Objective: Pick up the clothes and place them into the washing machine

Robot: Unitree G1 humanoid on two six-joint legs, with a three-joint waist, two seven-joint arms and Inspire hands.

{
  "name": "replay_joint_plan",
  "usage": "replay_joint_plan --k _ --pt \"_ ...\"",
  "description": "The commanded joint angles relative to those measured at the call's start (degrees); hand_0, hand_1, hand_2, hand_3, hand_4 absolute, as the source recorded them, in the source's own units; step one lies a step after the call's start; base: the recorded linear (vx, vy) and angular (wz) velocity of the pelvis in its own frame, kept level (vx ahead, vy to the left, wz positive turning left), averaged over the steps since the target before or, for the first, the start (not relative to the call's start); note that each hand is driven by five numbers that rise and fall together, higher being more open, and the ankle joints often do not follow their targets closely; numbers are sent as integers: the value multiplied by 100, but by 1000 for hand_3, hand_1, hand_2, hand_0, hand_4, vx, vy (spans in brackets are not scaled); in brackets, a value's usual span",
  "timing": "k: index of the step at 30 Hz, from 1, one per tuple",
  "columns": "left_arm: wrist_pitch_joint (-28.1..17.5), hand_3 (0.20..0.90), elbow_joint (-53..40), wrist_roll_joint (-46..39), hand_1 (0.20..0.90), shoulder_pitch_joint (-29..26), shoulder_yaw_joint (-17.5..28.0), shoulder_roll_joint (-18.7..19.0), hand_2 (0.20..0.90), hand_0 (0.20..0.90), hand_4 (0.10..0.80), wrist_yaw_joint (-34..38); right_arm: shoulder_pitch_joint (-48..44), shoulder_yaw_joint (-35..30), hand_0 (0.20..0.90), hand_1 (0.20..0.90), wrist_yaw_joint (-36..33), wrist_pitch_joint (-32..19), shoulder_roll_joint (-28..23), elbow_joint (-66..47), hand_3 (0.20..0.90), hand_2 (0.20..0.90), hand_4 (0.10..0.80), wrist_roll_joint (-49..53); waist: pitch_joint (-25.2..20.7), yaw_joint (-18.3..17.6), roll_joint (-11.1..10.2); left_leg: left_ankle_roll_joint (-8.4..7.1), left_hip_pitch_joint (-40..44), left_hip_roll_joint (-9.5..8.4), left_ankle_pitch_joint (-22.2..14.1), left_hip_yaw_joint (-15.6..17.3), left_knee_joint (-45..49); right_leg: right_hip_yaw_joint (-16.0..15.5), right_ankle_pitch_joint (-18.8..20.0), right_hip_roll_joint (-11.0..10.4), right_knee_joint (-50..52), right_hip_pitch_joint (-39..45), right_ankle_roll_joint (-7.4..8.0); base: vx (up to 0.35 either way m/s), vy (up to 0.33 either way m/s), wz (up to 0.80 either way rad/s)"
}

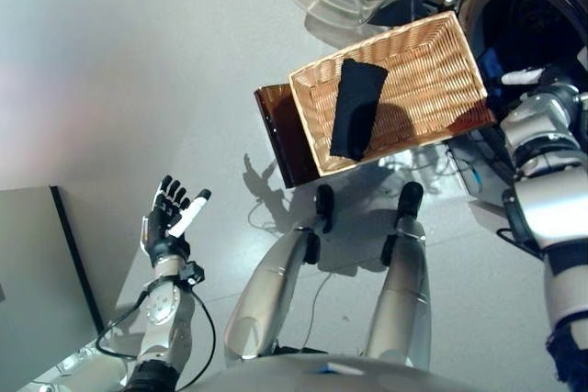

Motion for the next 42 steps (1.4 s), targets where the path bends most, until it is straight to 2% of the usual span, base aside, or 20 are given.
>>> replay_joint_plan --k 1,2,3,4,6,7,8,9,11,12,13,14,18,19,25,33,42 --pt "-409 900 -148 -144 900 374 440 368 900 900 800 65 -1083 400 900 900 -510 -929 -1155 -694 900 900 800 400 -751 208 -109 -772 81 375 45 -480 -468 -509 -1315 536 619 526 -659 -117 -4 -5" --pt "-424 900 -93 -209 900 354 424 329 900 900 800 66 -901 96 900 900 -487 -1170 -1014 -808 900 900 800 809 -690 207 -97 -741 22 407 203 -434 -467 -572 -1150 536 579 486 -688 -117 -3 2" --pt "-415 900 -38 -228 900 344 392 350 900 900 800 43 -723 -42 900 900 -408 -1255 -976 -776 900 900 800 1026 -676 201 -134 -739 32 415 198 -431 -462 -584 -1154 537 569 507 -685 -11 -23 6" --pt "-397 900 -44 -237 900 338 332 356 900 900 800 2 -532 -223 900 900 -358 -1396 -868 -736 900 900 800 1281 -690 209 -169 -770 102 398 32 -474 -449 -559 -1309 527 586 595 -645 99 -37 5" --pt "-416 900 -67 -244 900 355 311 334 900 900 800 -8 -193 -677 900 900 -288 -1657 -706 -717 900 900 800 1814 -660 213 -188 -765 120 395 11 -477 -424 -589 -1320 512 577 640 -637 10 -21 5" --pt "-430 900 -98 -253 900 358 305 361 900 900 800 -41 -56 -890 900 900 -203 -1805 -593 -681 900 900 800 2148 -634 250 -185 -733 71 420 179 -444 -441 -657 -1153 509 537 602 -671 22 -14 10" --pt "-426 900 -53 -248 900 355 300 364 900 900 800 -50 95 -1159 900 900 -126 -1950 -483 -723 900 900 800 2496 -667 264 -226 -763 159 403 6 -502 -430 -625 -1315 498 555 693 -628 20 -12 14" --pt "-427 900 -46 -219 900 333 306 392 900 900 800 -44 205 -1297 900 900 -86 -2010 -413 -646 900 900 800 2680 -662 281 -251 -760 167 400 2 -509 -421 -642 -1317 492 550 713 -628 118 -21 11" --pt "-402 900 -116 -165 900 274 333 414 900 900 800 -59 464 -1600 900 900 90 -2116 -179 -587 900 900 800 3125 -627 332 -269 -725 139 415 172 -484 -447 -736 -1141 471 476 723 -656 -42 -2 15" --pt "-399 900 -113 -164 900 274 331 415 900 900 800 -58 467 -1600 900 900 90 -2115 -180 -587 900 900 800 3123 -666 330 -288 -753 196 395 22 -533 -442 -682 -1281 476 491 774 -619 -84 9 11" --pt "-374 900 -98 -109 900 246 384 439 900 900 800 -63 531 -1631 900 900 171 -2162 47 -603 900 900 800 3253 -621 364 -324 -722 161 413 173 -494 -450 -769 -1134 467 450 763 -658 121 -20 10" --pt "-352 900 -111 -78 900 225 414 422 900 900 800 -58 645 -1719 900 900 229 -2194 196 -618 900 900 800 3397 -642 370 -364 -748 241 393 5 -550 -438 -738 -1291 465 478 838 -620 27 -17 5" --pt "-287 900 -116 13 900 200 464 427 900 900 800 -103 943 -1839 900 900 405 -2212 596 -634 900 900 800 3566 -619 434 -461 -739 307 378 14 -606 -452 -813 -1297 433 427 955 -612 44 -19 3" --pt "-285 900 -117 45 900 155 517 432 900 900 800 -98 1117 -1845 900 900 489 -2241 899 -745 900 900 800 3577 -588 477 -530 -739 339 364 34 -637 -474 -870 -1290 422 399 1015 -609 14 -20 15" --pt "-256 900 -172 176 900 128 656 392 900 900 800 -97 1479 -1874 900 900 593 -2275 1451 -900 900 900 800 3560 -548 588 -684 -726 384 320 43 -726 -501 -1045 -1275 359 308 1174 -595 21 -3 13" --pt "-285 900 -497 403 900 18 767 416 900 900 800 -32 1908 -1724 900 900 648 -2260 2059 -995 900 900 800 3378 -467 691 -874 -701 349 250 22 -821 -464 -1178 -1277 284 267 1283 -582 25 15 12" --pt "-399 900 -1133 665 900 -118 775 401 900 900 800 104 2043 -1808 900 900 636 -2312 2455 -803 900 900 800 3599 -339 873 -892 -670 -10 98 -85 -914 -116 -1305 -1436 136 602 1085 -589 27 22 13"
